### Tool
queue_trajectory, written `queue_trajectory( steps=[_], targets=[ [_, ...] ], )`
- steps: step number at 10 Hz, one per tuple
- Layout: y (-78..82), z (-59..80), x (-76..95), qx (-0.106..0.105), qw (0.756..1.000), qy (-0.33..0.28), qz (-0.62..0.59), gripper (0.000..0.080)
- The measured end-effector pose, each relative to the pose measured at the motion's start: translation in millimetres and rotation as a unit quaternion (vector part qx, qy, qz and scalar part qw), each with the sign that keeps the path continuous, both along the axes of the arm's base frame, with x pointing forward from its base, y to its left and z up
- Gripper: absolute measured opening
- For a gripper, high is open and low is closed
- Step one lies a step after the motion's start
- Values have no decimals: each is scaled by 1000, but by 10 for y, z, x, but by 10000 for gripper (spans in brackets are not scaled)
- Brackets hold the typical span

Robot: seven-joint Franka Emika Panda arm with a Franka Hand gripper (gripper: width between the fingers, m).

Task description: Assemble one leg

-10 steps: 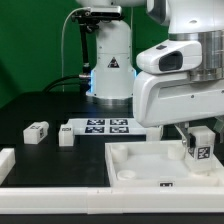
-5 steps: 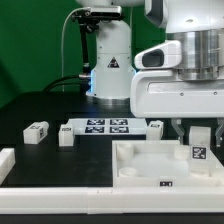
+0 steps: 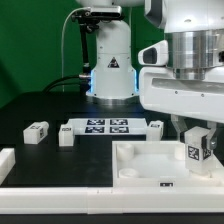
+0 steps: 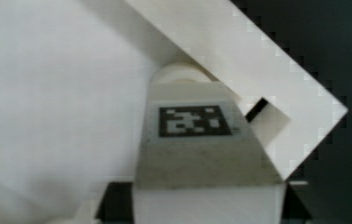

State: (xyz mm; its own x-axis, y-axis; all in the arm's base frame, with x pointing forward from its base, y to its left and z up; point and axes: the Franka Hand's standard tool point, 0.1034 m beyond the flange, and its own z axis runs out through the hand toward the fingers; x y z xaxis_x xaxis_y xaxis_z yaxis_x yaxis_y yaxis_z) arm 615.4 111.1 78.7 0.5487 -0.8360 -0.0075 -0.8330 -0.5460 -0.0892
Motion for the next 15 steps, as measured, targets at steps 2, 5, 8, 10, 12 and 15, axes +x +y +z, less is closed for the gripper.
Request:
queue_trajectory(
  steps=[2,5,8,10,12,15],
  targets=[
    [2,-3,-2,-1,1000,-1,17,298],
    [21,-21,-10,-8,995,-7,100,616],
    [86,-18,-18,-19,959,-17,284,648],
    [94,8,12,-32,908,-25,416,649],
    [74,11,14,-37,868,-24,495,649],
    [63,10,14,-48,792,-28,608,649]
  ],
)
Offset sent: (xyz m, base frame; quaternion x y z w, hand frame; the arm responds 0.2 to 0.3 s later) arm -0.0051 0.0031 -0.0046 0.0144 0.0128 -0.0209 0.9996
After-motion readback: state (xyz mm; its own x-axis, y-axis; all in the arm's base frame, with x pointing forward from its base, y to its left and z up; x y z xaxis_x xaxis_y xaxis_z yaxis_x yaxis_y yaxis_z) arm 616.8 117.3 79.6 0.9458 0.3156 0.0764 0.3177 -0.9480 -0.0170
